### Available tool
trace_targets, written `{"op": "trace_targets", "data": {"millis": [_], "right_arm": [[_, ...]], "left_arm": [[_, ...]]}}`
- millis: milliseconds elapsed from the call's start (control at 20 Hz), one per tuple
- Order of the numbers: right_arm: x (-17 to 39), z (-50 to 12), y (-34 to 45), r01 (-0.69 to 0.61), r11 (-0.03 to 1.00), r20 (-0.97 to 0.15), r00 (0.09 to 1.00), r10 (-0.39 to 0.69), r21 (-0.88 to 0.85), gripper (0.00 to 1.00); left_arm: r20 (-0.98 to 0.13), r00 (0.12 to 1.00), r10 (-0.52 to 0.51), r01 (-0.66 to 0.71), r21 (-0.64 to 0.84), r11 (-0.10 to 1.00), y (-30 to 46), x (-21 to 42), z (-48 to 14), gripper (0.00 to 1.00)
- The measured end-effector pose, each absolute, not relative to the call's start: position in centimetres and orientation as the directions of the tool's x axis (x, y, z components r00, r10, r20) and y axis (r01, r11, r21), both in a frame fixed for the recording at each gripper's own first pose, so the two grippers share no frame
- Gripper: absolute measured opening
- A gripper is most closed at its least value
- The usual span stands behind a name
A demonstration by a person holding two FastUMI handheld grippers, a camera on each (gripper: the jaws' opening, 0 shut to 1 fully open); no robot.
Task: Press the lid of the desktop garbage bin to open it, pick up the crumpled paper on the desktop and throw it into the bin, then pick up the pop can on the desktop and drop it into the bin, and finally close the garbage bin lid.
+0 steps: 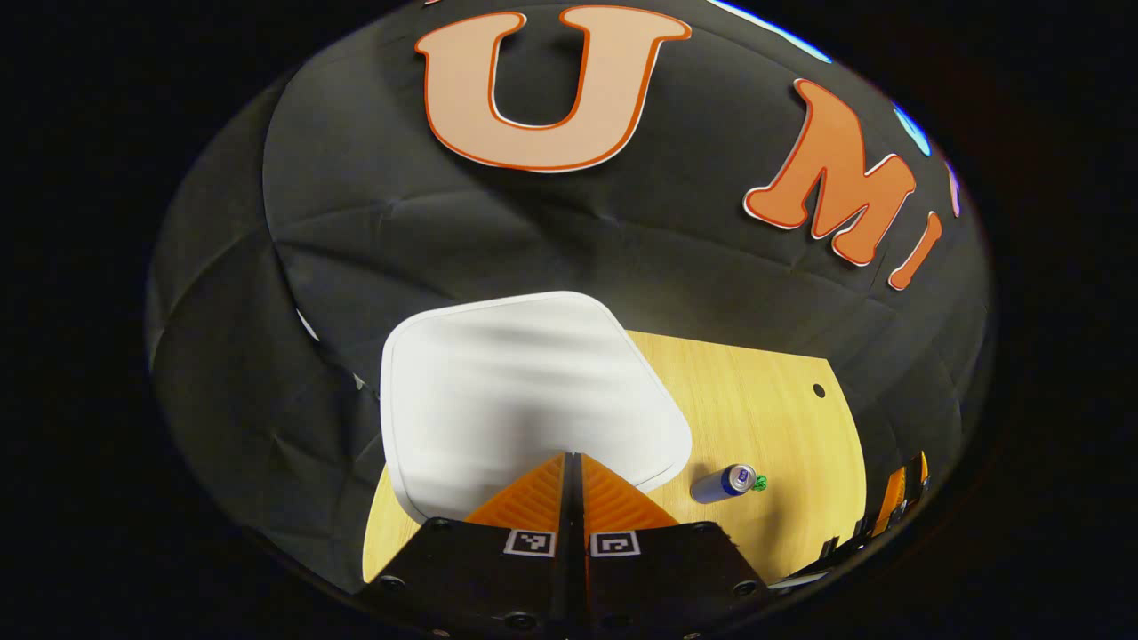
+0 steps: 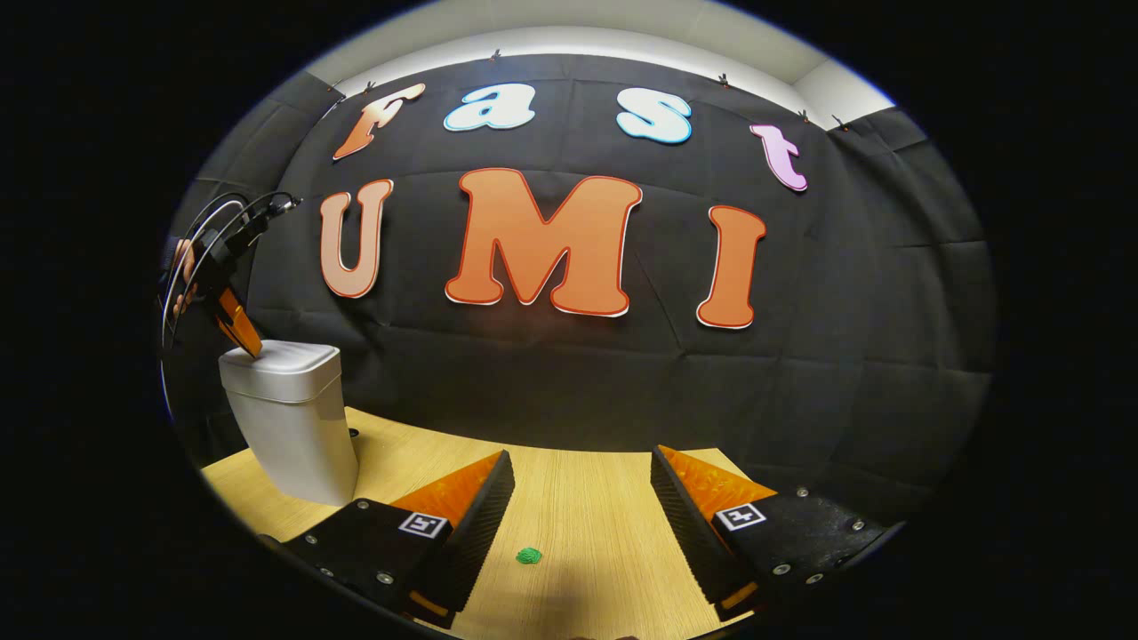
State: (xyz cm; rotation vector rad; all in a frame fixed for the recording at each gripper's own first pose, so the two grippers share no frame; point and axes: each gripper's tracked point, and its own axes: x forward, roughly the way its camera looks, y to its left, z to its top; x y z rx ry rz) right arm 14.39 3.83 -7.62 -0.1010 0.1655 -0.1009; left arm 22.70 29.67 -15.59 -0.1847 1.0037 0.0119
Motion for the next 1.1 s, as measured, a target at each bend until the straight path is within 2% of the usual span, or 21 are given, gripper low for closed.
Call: {"op": "trace_targets", "data": {"millis": [350,650,750,900,1100], "right_arm": [[14.2,-7.8,3.5,0.086,0.991,-0.163,0.981,-0.102,-0.103,0.94],[14.1,-7.7,4.3,0.065,0.994,-0.157,0.984,-0.079,-0.091,0.94],[14.0,-7.4,4.3,0.06,0.993,-0.152,0.986,-0.074,-0.098,0.94],[13.9,-7.2,4.2,0.059,0.993,-0.152,0.986,-0.073,-0.1,0.94],[14.0,-7.1,4.2,0.055,0.994,-0.151,0.986,-0.069,-0.091,0.94]], "left_arm": [[-0.857,0.478,-0.194,-0.129,-0.287,0.949,29.9,22.7,-16.0,0.01],[-0.87,0.46,-0.178,-0.099,-0.25,0.963,29.8,22.3,-15.6,0.0],[-0.827,0.555,-0.093,-0.073,-0.159,0.984,30.8,23.6,-13.8,0.01],[-0.674,0.738,0.036,-0.089,-0.045,0.995,32.1,25.8,-8.2,0.0],[-0.483,0.869,0.106,-0.082,0.071,0.994,30.5,23.3,-3.3,0.01]]}}
